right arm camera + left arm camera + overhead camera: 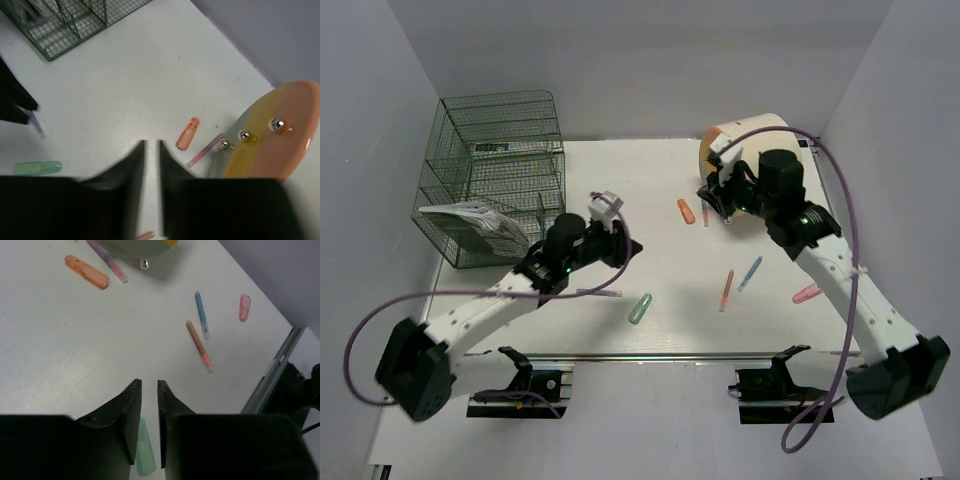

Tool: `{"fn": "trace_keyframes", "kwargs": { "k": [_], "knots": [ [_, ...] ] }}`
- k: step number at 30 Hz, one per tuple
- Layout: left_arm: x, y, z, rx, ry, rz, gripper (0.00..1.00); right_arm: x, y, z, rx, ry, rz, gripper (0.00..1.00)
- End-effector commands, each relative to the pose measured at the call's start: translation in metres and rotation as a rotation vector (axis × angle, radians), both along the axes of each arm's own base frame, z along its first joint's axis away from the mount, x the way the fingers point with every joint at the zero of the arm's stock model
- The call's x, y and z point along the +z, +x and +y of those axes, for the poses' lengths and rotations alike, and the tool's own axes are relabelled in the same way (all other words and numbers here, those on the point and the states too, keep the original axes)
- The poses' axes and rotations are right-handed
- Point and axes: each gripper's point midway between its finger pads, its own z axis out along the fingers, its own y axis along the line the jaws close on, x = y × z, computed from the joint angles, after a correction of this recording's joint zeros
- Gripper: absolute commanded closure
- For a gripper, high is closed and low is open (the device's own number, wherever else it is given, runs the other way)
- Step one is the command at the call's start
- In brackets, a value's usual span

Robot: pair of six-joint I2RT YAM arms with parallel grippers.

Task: Organize the desk

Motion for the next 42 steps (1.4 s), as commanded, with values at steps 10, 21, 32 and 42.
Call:
{"fn": "trace_keyframes", "kwargs": {
  "k": [10, 21, 32, 42],
  "knots": [
    [0.022, 0.126, -0.141, -0.037, -0.440, 0.223, 0.79, -0.012, -0.003, -0.083, -0.358, 0.360, 0.103, 1.00],
    [0.000, 0.206, -0.188, 0.073, -0.654, 0.313, 0.45, 0.001, -0.019, -0.110, -0.409, 0.413, 0.061, 1.00],
    [-0.004, 0.233, -0.200, 0.117, -0.734, 0.327, 0.38, -0.001, -0.019, -0.117, -0.417, 0.410, 0.050, 1.00],
    [-0.017, 0.254, -0.205, 0.156, -0.705, 0.353, 0.38, -0.003, -0.020, -0.118, -0.418, 0.409, 0.046, 1.00]
  ]
}}
